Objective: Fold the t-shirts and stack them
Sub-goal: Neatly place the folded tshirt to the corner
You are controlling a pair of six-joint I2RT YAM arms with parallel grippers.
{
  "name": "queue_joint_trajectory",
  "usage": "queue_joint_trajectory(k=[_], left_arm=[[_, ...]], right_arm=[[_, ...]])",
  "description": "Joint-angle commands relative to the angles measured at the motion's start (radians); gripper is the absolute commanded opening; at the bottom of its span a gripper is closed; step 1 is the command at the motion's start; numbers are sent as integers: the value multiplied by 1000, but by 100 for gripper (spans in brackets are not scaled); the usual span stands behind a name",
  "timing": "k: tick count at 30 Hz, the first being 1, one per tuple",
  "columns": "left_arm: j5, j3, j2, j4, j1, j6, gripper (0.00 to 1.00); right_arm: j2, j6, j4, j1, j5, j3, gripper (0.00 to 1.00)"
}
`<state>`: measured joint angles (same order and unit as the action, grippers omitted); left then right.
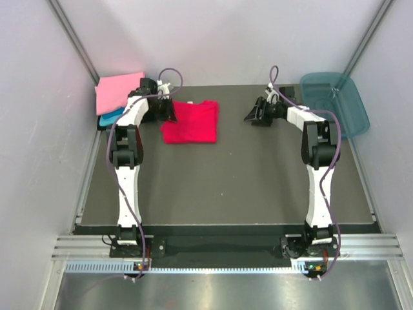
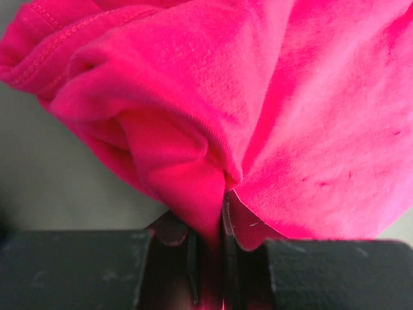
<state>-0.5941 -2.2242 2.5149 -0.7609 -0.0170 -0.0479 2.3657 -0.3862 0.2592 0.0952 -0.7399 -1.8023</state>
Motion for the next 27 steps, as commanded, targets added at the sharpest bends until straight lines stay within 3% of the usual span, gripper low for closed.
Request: queue_joint_trajectory(k=[1, 10, 27], left_arm=[[125, -60, -132, -64, 11, -128, 0], [253, -124, -202, -52, 9, -182, 0], [527, -273, -176, 34, 8, -282, 0]], right_arm=[[-69, -6, -21, 0, -19, 26, 61], [-95, -29, -63, -14, -52, 84, 60], [-120, -57, -104, -23, -67, 124, 59]])
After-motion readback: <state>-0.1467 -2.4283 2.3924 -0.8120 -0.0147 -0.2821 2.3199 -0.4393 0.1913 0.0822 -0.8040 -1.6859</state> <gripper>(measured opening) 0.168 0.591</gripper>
